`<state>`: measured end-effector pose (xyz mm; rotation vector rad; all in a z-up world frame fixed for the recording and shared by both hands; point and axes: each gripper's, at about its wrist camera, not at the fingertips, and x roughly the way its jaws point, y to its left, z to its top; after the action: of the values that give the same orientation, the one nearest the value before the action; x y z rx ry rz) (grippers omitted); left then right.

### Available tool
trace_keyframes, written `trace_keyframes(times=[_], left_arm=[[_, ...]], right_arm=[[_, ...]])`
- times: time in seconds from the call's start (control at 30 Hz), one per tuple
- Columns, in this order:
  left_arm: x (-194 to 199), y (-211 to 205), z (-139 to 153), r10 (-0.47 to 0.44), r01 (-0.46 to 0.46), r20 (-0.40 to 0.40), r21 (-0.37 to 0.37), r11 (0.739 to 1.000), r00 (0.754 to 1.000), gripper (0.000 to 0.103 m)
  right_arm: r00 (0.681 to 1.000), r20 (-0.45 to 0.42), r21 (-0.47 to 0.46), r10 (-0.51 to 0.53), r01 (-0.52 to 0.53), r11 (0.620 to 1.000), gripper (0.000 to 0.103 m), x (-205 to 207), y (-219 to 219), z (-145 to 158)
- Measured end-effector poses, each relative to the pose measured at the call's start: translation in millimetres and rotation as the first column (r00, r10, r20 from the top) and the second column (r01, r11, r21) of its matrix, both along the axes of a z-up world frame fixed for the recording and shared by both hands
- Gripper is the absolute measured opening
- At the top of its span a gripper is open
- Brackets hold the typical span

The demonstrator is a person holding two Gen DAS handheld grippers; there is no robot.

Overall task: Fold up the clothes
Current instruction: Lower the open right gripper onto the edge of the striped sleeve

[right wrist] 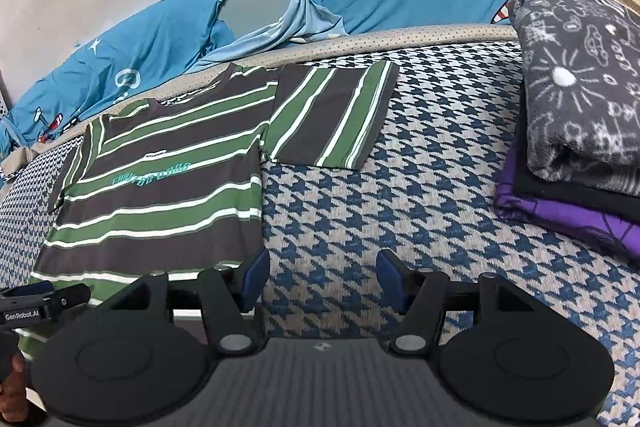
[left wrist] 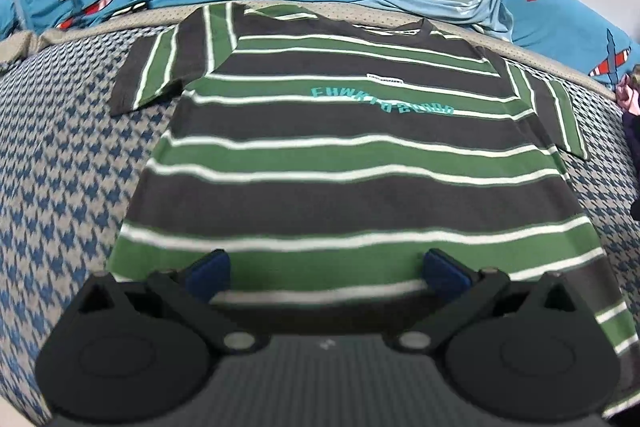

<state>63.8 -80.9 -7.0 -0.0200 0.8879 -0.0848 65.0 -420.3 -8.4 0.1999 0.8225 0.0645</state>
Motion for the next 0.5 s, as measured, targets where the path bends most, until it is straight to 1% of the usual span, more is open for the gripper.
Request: trace_keyframes(times=[0.3, 0.5], left_arm=[[29, 2, 7, -0.050, 0.050, 0.009, 0.040, 0.998, 0.999, 0.103], [44, 19, 3, -0.024, 0.024, -0.004, 0.013, 1.000, 1.000, 0.103]], right_arm=[[0.999, 0.015, 0.027, -0.038, 0.038, 0.999, 0.058, 24, 4, -1], [0.996, 0.011, 0.053, -0.089, 0.089, 0.995, 0.058, 41, 5, -5]])
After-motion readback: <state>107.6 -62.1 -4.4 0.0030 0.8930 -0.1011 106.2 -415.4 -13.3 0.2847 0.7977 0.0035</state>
